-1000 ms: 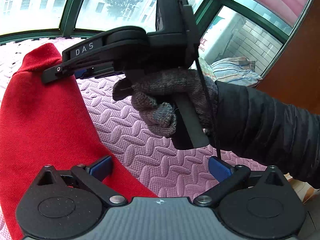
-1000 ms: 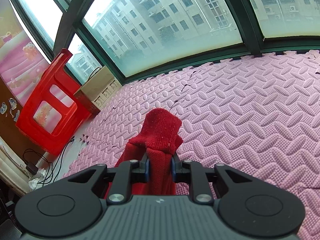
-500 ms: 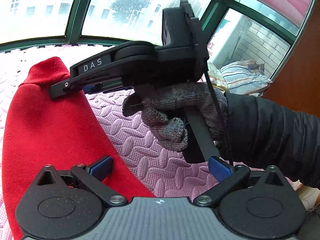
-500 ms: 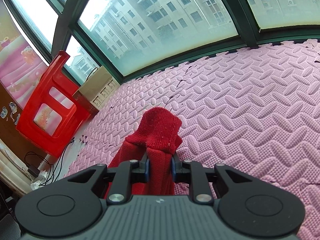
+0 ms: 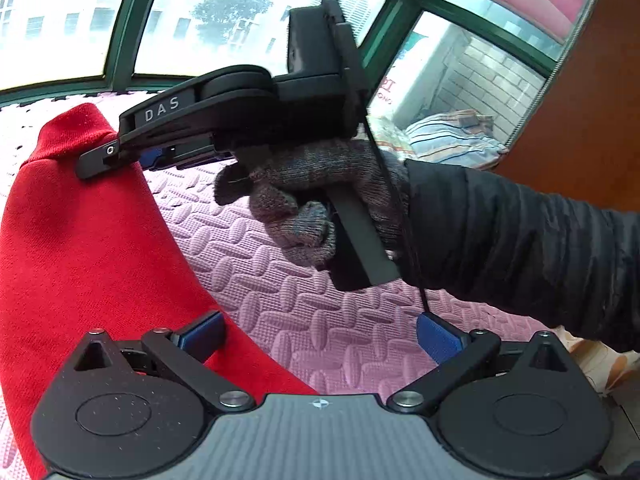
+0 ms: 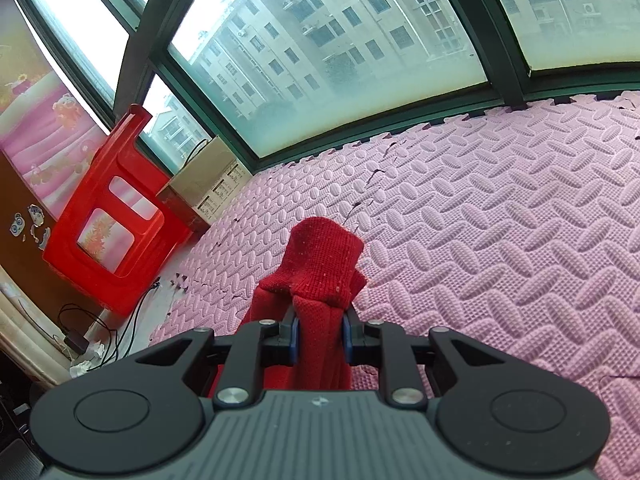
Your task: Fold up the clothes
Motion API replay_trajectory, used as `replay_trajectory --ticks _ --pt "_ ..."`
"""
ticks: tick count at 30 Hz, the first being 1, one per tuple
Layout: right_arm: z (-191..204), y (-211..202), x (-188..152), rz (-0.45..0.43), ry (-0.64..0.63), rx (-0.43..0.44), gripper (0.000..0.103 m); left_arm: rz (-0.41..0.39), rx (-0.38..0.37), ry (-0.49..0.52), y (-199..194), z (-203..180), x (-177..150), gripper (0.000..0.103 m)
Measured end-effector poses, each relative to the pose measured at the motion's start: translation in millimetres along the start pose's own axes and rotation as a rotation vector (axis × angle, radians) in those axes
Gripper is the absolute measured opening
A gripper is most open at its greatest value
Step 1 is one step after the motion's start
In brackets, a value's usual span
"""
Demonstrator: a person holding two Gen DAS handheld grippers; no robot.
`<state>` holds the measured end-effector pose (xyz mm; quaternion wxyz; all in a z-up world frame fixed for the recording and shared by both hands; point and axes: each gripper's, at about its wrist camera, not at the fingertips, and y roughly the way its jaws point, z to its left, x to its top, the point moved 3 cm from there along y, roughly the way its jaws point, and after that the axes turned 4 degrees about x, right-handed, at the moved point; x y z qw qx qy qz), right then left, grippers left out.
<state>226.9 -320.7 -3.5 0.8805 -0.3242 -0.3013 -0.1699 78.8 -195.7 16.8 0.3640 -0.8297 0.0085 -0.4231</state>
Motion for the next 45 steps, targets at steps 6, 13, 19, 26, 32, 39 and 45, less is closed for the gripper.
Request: replay_trajectory --ticks 6,13,19,26,32,39,45 --pt "4.3 0.6 2.0 0.0 -0.007 0.004 0.019 0.054 -0.079 0.062 -4.2 -18.2 -17.0 0.099" --pt "21.9 -13.0 7.1 -0.026 -0.035 0.027 0.019 0.094 -0.083 0.059 2.0 -21.0 -17.5 0.101" --pt "53.5 -36.2 10.4 -0.057 -0.082 0.081 0.019 0.017 -0.083 -0.034 -38.8 -6.6 -25.8 0.1" --pt "104.9 -69.8 4.4 -0.08 -0.178 0.144 0.019 0.008 0.012 -0.114 -65.2 18.2 -48.0 0.101" --pt "150.7 -101.0 -14.9 -0.074 -0.272 0.184 0.019 -0.043 0.09 -0.163 -111.9 30.3 -70.7 0.1" --pt "208.9 -132.8 -59.4 -0.051 -0.415 0.209 0.019 -0.156 0.238 -0.284 -187.1 54.4 -105.4 0.101" --pt "251.5 -153.8 -117.0 0.0 -0.528 0.237 0.019 -0.262 0.325 -0.422 -232.6 65.1 -132.6 0.101"
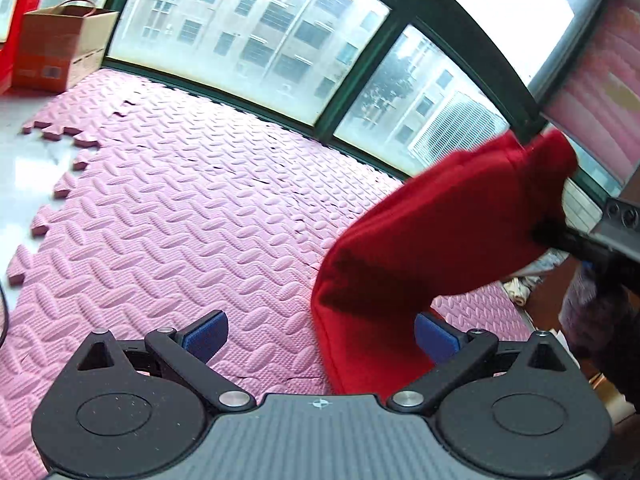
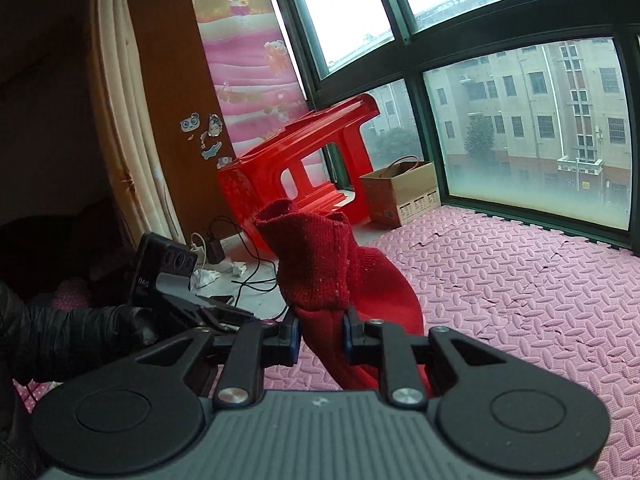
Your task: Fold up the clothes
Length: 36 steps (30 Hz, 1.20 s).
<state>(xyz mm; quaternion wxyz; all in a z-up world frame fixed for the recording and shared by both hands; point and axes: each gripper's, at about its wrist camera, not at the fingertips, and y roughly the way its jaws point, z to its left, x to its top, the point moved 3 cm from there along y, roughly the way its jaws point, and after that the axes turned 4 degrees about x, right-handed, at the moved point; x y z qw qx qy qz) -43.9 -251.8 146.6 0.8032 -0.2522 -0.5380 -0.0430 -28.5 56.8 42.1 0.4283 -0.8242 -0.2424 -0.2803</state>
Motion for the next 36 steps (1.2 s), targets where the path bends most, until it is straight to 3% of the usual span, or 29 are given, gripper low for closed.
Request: replay_trajectory --ticks 9,17,24,28,31,34,36 --pt "66.7 0.6 -59.9 0.161 -0.162 0.018 0.023 -0.034 0.008 -0.075 -25.9 6.3 -20.4 0.101" --pt "107.8 2.0 -97.1 0.281 -0.247 0.031 0.053 -0.08 -0.042 -0.036 -42.1 -25.6 -21.8 0.102" --pt "96.7 -13.8 -74.3 0.226 -0.063 0.016 0.052 -0.137 -0.119 0.098 -53.3 -76.8 -12.0 0.101" --pt "85.1 -19.0 -54.7 0.154 0.055 0.033 0.048 -0.135 -0.133 0.095 -52.4 -81.4 -13.7 0.101" --pt "80.3 -8.4 -52.2 0.179 0.063 -0.015 0.046 -0.122 -0.131 0.06 -50.6 -76.1 -18.8 0.102" --pt "82.4 10.3 -62.6 0.238 0.059 -0.021 0.038 -0.108 -0.123 0.047 -50.4 -73.7 -25.7 0.102" --pt "84.3 21.4 -71.9 0.274 0.066 -0.038 0.027 -0.109 -0.125 0.037 -52.1 -72.2 -28.7 0.102"
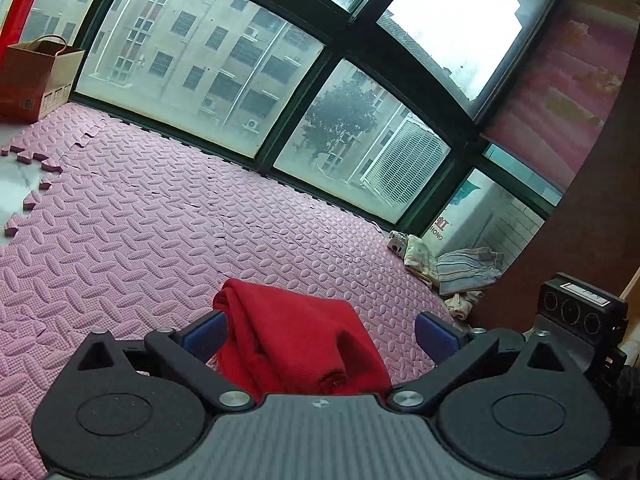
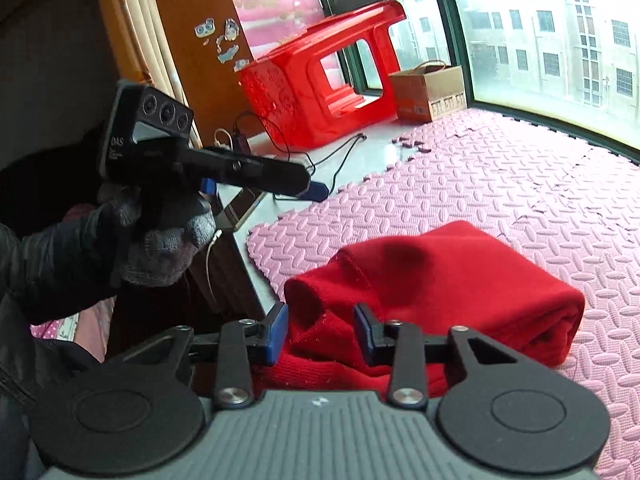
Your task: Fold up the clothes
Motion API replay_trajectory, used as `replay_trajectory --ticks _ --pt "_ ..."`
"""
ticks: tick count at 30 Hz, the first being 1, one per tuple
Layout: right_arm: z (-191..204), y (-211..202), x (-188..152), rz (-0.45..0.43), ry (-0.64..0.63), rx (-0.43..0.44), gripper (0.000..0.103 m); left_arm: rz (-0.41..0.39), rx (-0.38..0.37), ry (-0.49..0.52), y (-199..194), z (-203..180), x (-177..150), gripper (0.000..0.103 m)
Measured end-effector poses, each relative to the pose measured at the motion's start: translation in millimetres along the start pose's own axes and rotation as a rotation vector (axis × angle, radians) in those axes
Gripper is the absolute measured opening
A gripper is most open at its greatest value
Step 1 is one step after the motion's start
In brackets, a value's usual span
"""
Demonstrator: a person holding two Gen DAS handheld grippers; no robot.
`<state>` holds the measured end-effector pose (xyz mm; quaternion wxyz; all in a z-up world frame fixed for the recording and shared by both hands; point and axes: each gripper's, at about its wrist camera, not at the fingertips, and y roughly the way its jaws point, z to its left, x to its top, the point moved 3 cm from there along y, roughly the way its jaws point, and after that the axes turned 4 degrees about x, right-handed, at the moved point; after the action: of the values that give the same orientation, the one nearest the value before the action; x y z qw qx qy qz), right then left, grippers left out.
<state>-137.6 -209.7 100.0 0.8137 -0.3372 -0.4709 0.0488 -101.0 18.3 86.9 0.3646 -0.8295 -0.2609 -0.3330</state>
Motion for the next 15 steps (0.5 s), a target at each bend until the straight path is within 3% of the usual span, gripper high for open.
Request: replay_trajectory --ticks 1,5,11,15 --pt "-0.8 5.4 -3.0 0.015 0.013 -0.01 0.026 -0.001 0.0 -0.004 -1.0 0.7 -0.9 0.102" --pt "-5.3 8.2 -6.1 0.016 0.038 -0.034 0.005 -0.002 0.013 -0.014 -3.9 3.9 -1.3 0.102" --pt "8.0 -36.9 7.6 -0.071 -0.002 -0.013 0.004 -0.029 0.006 -0.01 -9.6 1.8 5.1 0.102" --pt "22.7 -44.7 0.1 -0.032 -0.048 -0.019 0.003 -0.049 -0.01 0.018 -10.0 -8.1 14.1 0.102"
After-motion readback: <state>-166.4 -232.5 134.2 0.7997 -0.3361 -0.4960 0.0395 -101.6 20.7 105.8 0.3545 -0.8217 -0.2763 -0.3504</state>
